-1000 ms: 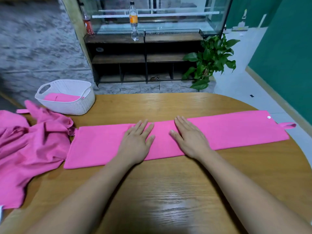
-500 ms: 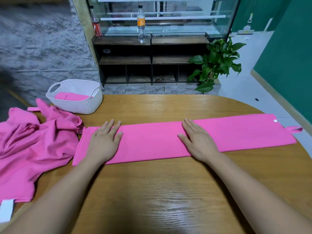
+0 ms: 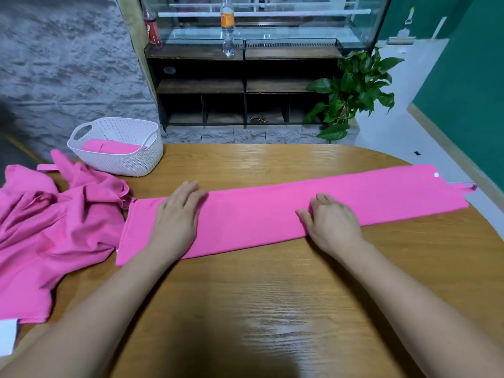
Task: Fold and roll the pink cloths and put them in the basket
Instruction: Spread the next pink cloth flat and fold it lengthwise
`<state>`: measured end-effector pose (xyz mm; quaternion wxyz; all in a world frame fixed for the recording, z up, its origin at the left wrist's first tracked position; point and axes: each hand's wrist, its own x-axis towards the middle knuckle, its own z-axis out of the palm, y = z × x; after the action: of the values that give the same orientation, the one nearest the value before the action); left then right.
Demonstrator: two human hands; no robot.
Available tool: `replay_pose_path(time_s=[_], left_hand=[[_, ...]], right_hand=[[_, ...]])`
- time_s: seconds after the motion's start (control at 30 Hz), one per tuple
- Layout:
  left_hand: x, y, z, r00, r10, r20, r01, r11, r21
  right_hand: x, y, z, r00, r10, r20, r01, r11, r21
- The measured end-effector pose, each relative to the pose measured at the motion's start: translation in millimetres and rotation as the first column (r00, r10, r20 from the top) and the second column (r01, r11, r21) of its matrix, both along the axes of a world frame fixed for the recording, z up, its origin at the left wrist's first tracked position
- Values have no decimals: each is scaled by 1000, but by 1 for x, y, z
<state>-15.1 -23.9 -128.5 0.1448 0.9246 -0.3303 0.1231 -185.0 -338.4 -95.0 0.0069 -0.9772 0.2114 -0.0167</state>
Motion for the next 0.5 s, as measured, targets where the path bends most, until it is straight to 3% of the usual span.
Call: replay_pose_path(time_s=[0.13,0.5], left_hand=[[-10,-10,2,998,-50,42,50,999,5],[-53,-28,3,968,-224,-118,232,971,59]], right_hand=[[43,-19,4,997,53,-48,-53,999,2],[129,-23,12,992,72,-107,-63,994,85]])
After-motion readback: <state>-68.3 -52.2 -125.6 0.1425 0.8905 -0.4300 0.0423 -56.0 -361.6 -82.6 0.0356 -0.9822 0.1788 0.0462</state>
